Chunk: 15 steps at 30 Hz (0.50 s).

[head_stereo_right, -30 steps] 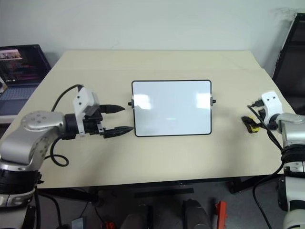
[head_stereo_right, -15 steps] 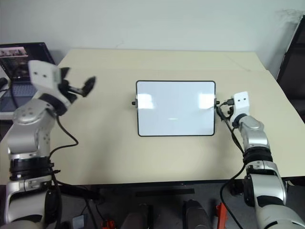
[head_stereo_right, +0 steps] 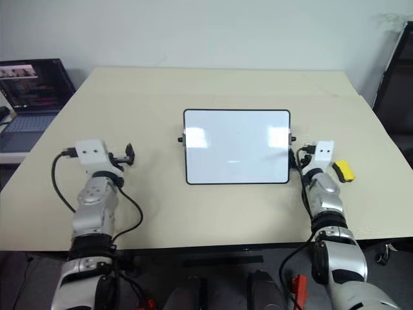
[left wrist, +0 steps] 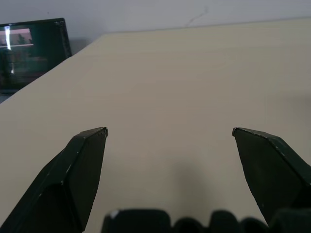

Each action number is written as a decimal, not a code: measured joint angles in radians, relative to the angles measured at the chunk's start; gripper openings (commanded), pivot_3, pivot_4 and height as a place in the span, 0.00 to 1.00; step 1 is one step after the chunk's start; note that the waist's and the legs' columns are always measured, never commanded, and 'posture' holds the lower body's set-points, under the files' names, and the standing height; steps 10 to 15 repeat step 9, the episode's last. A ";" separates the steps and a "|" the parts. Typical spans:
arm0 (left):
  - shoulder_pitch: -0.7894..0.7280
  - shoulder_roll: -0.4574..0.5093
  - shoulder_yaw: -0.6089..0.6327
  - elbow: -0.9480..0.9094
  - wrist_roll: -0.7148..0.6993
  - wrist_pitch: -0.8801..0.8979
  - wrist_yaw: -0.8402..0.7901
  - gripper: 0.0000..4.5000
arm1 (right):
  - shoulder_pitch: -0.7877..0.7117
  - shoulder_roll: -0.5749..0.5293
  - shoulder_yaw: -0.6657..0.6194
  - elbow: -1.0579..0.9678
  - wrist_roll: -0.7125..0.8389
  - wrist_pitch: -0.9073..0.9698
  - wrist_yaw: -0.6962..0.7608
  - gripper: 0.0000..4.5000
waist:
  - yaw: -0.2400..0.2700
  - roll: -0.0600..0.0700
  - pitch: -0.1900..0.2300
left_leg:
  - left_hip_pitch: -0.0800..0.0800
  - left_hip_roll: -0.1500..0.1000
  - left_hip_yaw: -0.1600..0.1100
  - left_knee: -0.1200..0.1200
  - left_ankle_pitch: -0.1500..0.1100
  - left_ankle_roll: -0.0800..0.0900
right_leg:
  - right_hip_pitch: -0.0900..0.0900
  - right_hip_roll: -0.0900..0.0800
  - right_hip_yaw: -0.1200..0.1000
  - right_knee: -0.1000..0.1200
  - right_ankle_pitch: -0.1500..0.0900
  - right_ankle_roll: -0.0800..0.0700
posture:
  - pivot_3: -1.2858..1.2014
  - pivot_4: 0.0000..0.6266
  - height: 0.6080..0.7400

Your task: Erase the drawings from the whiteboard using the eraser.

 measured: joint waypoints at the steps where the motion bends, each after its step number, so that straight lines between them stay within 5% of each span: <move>1: -0.003 -0.006 0.000 0.037 0.000 -0.022 0.001 1.00 | 0.001 0.011 0.000 0.000 -0.004 -0.009 -0.018 0.99 | -0.003 0.000 0.000 | 0.000 0.000 0.000 0.000 0.000 0.000 | 0.000 0.000 0.000 0.000 0.000 0.000 | 0.52 0.24 1.00; 7: -0.063 -0.003 -0.001 0.263 0.001 -0.152 -0.001 1.00 | 0.000 0.034 0.005 -0.001 -0.011 -0.041 -0.068 0.99 | -0.009 0.000 0.000 | 0.000 0.000 0.000 0.000 0.000 0.000 | 0.000 0.001 0.000 0.000 0.000 0.000 | 0.52 0.24 1.00; 15: -0.069 0.001 -0.001 0.286 0.000 -0.171 -0.010 1.00 | 0.000 0.041 0.007 -0.001 -0.012 -0.041 -0.074 0.99 | -0.012 0.000 0.000 | 0.001 0.000 0.000 0.000 0.000 0.000 | 0.000 0.001 0.000 0.001 0.000 0.000 | 0.52 0.24 1.00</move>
